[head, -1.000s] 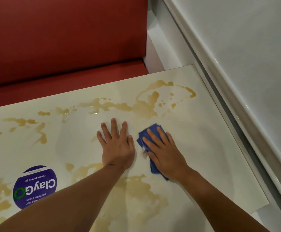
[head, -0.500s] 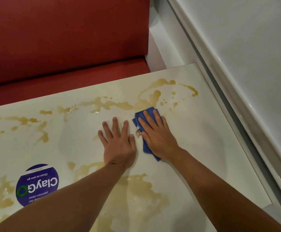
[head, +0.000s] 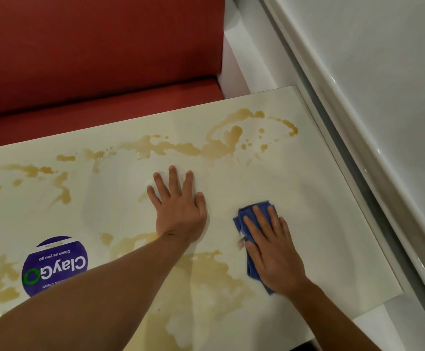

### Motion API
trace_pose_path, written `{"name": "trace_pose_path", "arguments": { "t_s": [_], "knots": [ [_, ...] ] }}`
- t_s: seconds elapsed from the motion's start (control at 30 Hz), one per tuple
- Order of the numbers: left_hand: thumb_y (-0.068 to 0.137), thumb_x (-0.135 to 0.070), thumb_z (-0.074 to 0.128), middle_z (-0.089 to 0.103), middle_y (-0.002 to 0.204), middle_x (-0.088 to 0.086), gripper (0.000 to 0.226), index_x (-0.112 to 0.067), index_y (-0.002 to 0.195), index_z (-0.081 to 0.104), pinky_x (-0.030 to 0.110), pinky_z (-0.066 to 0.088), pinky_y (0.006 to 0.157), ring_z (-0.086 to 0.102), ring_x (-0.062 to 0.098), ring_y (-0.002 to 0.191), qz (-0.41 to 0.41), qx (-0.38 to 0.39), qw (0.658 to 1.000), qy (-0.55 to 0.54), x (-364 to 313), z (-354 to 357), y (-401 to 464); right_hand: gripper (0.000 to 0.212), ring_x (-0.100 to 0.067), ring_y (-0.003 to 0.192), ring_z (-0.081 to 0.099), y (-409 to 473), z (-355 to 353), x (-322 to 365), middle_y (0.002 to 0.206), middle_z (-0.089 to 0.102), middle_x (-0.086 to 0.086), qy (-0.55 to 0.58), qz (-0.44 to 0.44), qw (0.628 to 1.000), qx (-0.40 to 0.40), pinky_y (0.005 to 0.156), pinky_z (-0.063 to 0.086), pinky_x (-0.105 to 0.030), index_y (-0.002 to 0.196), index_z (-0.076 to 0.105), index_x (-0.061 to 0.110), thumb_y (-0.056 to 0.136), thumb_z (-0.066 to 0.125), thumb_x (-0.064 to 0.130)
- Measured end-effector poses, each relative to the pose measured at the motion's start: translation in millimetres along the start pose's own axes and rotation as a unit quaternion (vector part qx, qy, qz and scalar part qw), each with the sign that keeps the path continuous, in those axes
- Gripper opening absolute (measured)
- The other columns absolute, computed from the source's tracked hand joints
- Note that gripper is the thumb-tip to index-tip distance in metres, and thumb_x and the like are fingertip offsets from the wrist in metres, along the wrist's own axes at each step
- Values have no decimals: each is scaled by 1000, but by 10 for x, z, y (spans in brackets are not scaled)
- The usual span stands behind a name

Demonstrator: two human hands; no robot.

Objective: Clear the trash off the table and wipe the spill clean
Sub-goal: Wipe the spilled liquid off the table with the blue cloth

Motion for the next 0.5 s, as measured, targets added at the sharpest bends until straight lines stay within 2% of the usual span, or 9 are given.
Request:
{"name": "trace_pose_path", "arguments": {
  "t_s": [0.1, 0.23, 0.33, 0.5],
  "knots": [
    [103, -47, 22, -11, 170, 7, 64, -29, 162, 6, 60, -11, 122, -21, 40, 152, 0, 0, 1000, 0, -2, -7, -9, 57, -29, 158, -3, 343, -108, -160, 172, 9, 0, 18, 51, 998, -22, 126, 14, -52, 163, 20, 25, 109, 17, 45],
    [102, -47, 23, -7, 170, 8, 63, -28, 161, 10, 61, -9, 122, -17, 41, 153, 2, -5, 1000, 3, -9, -16, -26, 58, -31, 158, -3, 400, -119, -149, 172, 8, -4, 8, 97, 994, -46, 125, 17, -54, 163, 19, 22, 109, 19, 43],
    [103, -47, 23, -6, 170, 9, 63, -28, 161, 11, 61, -9, 122, -16, 41, 153, 2, -11, 1000, 4, -2, -22, -31, 59, -33, 158, -4, -1, 18, 76, 171, 8, -7, 16, 120, 991, -55, 125, 16, -54, 163, 21, 19, 108, 21, 42],
    [103, -46, 24, -6, 170, 10, 62, -27, 161, 12, 61, -10, 122, -16, 42, 153, 2, -11, 1000, 6, -4, -24, -39, 57, -35, 157, 4, -864, 323, 496, 171, 11, -8, 29, 108, 993, -46, 121, 16, -54, 161, 25, 19, 109, 25, 40]
  ]
}}
Point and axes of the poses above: each hand's wrist, its own y-axis towards the middle knuckle, its own z-axis out of the palm, x = y × z, the point moved 8 cm from there along y, towards the middle knuckle
